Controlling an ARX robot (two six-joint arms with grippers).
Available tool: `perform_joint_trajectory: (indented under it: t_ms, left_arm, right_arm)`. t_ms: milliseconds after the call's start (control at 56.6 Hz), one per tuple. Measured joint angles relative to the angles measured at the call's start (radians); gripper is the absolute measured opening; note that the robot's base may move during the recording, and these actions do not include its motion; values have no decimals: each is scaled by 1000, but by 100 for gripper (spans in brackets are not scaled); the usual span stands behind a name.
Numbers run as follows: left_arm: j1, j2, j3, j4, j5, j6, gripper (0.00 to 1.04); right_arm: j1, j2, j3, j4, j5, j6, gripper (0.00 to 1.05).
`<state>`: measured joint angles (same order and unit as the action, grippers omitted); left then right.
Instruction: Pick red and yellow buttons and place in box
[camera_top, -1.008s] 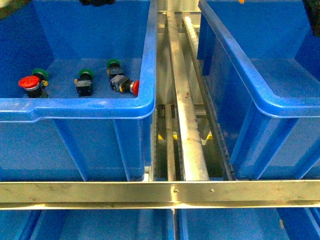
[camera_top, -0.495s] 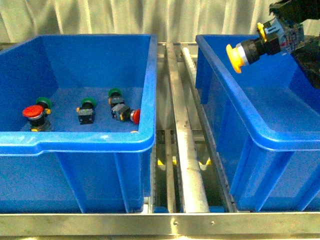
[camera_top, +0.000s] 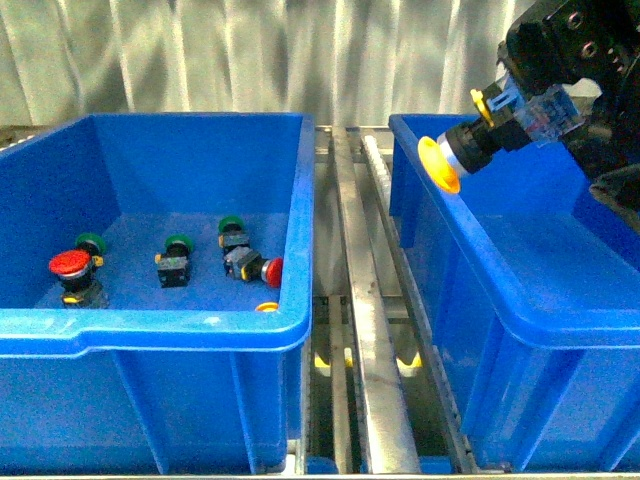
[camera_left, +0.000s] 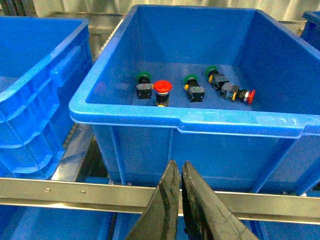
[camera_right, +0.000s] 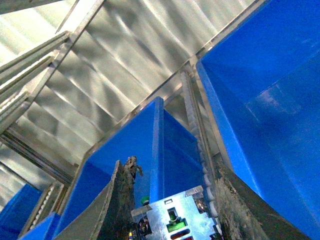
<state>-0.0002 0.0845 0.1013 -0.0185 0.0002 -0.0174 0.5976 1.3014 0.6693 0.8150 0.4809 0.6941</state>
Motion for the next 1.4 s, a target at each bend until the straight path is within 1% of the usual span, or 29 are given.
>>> perform_joint_trajectory:
  t_ms: [124, 230, 460, 813, 1061, 1114, 1167, 1238, 1326, 1379, 1397]
  left_arm:
    - [0, -18, -25, 4, -1, 3, 3]
    - [0, -30, -40, 6, 0, 6, 3]
    - [0, -62, -78, 14, 0, 6, 3]
    - [0, -70, -79, 15, 0, 6, 3]
    - [0, -70, -79, 15, 0, 7, 46]
    - [0, -70, -79, 15, 0, 7, 53]
    - [0, -70, -79, 15, 0, 7, 64]
    - [0, -70, -79, 15, 0, 7, 74]
    - [0, -70, -79, 15, 0, 7, 90]
    - [0, -70, -79, 15, 0, 8, 98]
    - [0, -70, -79, 15, 0, 10, 99]
  right_arm:
    - [32, -1, -14, 0, 51, -53, 39]
    - [38, -13, -30, 8, 77, -71, 39]
    - [47, -19, -31, 12, 92, -96, 39]
    - [52, -34, -57, 34, 113, -114, 39]
    - [52, -67, -84, 34, 123, -112, 39]
    - [52, -73, -90, 34, 129, -112, 39]
    - [52, -79, -94, 33, 129, -111, 39]
    - [53, -85, -98, 33, 130, -109, 39]
    - [52, -92, -110, 34, 140, -98, 39]
    - [52, -96, -113, 29, 144, -83, 39]
    - [52, -98, -115, 28, 147, -79, 39]
